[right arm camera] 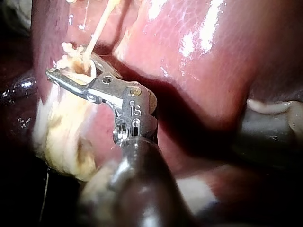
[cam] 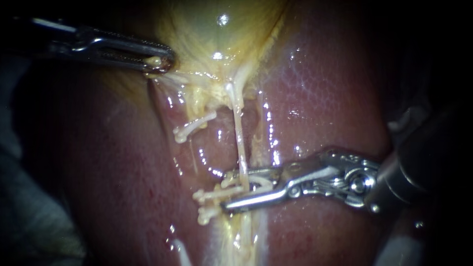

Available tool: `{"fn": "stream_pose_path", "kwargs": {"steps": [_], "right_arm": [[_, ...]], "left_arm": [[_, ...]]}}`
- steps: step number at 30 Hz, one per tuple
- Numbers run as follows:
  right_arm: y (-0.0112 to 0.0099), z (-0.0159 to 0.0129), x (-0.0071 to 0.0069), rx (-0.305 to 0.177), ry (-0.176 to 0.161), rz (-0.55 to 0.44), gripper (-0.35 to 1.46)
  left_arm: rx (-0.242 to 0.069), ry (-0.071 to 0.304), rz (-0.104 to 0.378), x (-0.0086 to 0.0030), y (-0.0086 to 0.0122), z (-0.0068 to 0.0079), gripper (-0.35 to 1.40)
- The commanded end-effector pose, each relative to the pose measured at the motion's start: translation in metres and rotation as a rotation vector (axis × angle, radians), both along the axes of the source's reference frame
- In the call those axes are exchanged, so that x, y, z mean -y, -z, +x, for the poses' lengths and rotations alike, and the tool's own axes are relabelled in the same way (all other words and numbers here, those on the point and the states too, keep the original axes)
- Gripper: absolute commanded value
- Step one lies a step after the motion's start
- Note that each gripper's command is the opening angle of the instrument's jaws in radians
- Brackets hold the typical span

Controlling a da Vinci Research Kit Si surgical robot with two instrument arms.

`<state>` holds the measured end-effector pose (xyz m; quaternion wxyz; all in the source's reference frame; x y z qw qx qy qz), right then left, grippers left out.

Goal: Clipping first clip right tube

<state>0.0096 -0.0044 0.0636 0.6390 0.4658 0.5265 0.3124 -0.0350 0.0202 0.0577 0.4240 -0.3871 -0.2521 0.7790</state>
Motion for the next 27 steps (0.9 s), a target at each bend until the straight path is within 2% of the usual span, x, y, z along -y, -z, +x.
{"fn": "stream_pose_path", "kwargs": {"steps": [1, 5, 13, 20, 25, 27], "right_arm": [[0.0004, 0.0001, 0.0001, -0.014, 0.014, 0.002, 0.48], [0.0011, 0.0003, 0.0003, -0.038, 0.053, 0.004, 0.46], [0.0014, 0.0003, 0.0, -0.039, 0.044, 0.005, 0.38], [0.0018, 0.0, -0.0004, -0.029, 0.043, 0.036, 0.0], [0.0017, 0.0, -0.0004, -0.025, 0.035, 0.035, -0.17], [0.0018, -0.0001, -0.0004, -0.024, 0.033, 0.035, -0.35]], "left_arm": [[0.0, 0.0, 0.0, 0.0, 0.0, 0.0, -0.35], [0.0, 0.0, 0.0, 0.0, 0.0, 0.0, -0.35], [0.0, 0.0, 0.0, 0.0, 0.0001, 0.0, -0.35], [0.0, 0.0, 0.0, 0.0, 0.0001, 0.0, -0.35], [0.0, 0.0, 0.0, 0.0, 0.0001, 0.0, -0.35], [0.0, 0.0, 0.0, 0.0, 0.0001, 0.0, -0.35]]}}
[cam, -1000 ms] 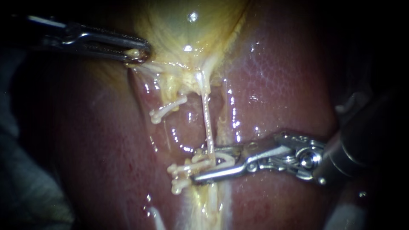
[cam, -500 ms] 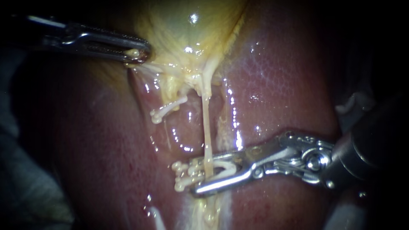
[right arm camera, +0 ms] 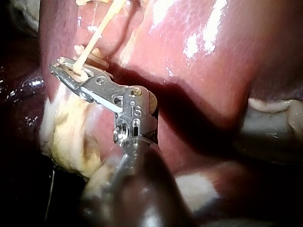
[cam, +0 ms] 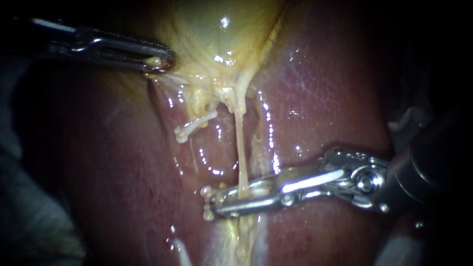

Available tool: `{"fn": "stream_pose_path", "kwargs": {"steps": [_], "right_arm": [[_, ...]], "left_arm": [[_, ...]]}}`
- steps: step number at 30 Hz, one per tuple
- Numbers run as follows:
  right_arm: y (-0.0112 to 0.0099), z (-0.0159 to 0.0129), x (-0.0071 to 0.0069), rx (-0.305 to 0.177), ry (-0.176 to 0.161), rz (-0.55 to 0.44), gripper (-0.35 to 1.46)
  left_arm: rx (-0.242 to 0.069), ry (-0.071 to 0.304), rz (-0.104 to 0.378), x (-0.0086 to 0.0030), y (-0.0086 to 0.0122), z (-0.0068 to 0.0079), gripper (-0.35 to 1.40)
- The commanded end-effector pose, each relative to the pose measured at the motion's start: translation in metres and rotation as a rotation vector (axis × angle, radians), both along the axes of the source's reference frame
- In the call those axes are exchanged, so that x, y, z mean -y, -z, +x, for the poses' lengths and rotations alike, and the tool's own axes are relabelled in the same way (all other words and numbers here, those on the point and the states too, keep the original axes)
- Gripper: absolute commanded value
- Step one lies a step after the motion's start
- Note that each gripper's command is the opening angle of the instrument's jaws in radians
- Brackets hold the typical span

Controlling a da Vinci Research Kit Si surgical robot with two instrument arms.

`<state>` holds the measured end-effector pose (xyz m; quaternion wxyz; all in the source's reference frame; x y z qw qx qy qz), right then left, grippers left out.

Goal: Clipping first clip right tube

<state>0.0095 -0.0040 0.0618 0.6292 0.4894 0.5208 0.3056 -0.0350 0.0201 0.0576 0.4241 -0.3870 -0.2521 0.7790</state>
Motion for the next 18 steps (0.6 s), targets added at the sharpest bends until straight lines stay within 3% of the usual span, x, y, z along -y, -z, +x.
{"fn": "stream_pose_path", "kwargs": {"steps": [1, 18], "right_arm": [[0.0, -0.0001, 0.0001, 0.002, 0.0, 0.004, -0.35], [-0.0003, -0.0001, 0.0005, 0.009, 0.003, 0.023, -0.35]], "left_arm": [[0.0, 0.0, 0.0, 0.0, 0.0, 0.0, -0.35], [0.0, 0.0, 0.0, 0.0, 0.0, 0.0, -0.35]]}}
